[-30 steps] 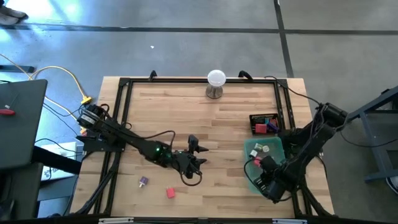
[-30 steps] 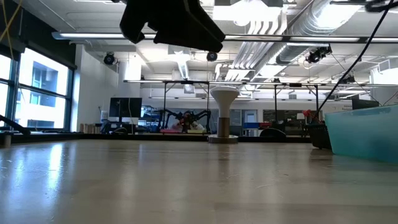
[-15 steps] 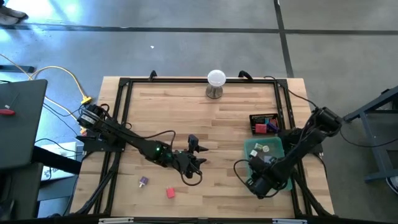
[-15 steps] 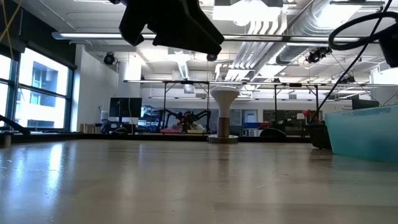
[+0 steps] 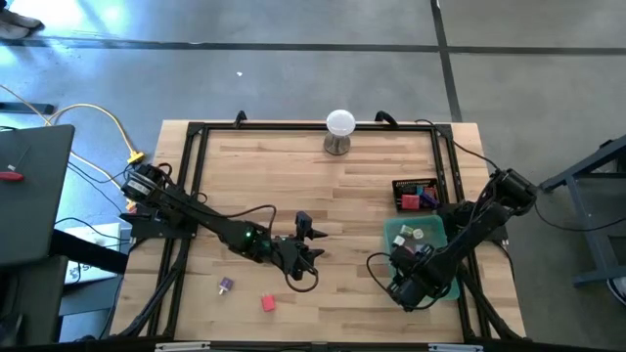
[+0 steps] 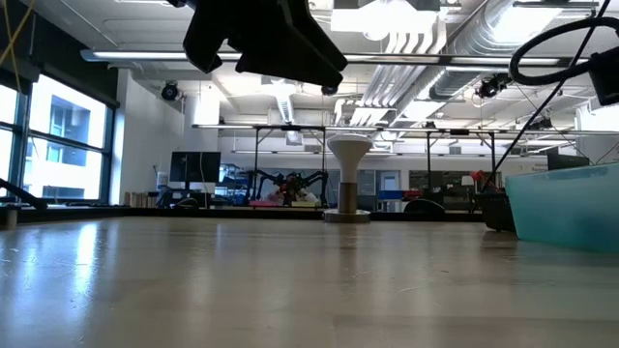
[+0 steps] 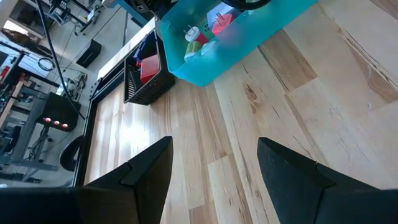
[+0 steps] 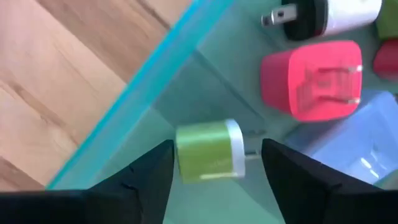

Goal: Pick & Place Office items
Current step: Put the green charger adapter into the green bin, then put the purple charger adapter into the green bin

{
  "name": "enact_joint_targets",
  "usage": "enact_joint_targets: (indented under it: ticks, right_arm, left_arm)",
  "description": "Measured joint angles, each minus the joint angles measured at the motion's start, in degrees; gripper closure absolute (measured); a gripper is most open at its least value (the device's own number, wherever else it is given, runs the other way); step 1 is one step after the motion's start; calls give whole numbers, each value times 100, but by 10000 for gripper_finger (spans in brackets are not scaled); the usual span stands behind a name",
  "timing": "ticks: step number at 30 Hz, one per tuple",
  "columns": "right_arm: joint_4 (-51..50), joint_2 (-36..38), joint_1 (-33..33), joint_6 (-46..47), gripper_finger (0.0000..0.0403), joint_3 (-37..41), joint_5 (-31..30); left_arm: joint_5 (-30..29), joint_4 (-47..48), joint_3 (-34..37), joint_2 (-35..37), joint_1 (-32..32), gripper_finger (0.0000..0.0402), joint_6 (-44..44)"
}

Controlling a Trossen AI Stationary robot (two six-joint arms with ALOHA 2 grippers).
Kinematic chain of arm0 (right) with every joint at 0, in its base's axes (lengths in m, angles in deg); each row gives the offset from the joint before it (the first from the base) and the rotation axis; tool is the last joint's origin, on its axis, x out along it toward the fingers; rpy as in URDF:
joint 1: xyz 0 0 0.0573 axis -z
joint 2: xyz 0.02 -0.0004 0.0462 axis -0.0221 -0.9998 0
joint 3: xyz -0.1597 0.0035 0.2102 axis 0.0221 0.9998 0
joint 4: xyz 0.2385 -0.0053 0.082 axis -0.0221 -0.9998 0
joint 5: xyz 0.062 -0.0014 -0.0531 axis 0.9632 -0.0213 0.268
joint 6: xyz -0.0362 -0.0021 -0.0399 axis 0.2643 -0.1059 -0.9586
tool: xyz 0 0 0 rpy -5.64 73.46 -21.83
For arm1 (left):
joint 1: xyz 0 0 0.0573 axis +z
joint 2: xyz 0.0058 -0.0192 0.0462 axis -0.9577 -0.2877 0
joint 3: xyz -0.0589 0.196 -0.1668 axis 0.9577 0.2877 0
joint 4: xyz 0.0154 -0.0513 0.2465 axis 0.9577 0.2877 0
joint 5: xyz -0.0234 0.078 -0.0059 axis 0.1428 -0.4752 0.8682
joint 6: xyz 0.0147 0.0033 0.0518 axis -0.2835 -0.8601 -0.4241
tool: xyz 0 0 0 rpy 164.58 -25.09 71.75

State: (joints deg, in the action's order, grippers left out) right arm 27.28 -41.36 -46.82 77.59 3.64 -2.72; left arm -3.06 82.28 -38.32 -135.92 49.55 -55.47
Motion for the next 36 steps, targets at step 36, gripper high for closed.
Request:
enact_joint_targets:
  ticks: [36]
  right_arm:
    - [233,1604,-212,-1317,165,0,-4323]
  left_arm:
    - [2315,4708,-4,1679,-35,177,5159]
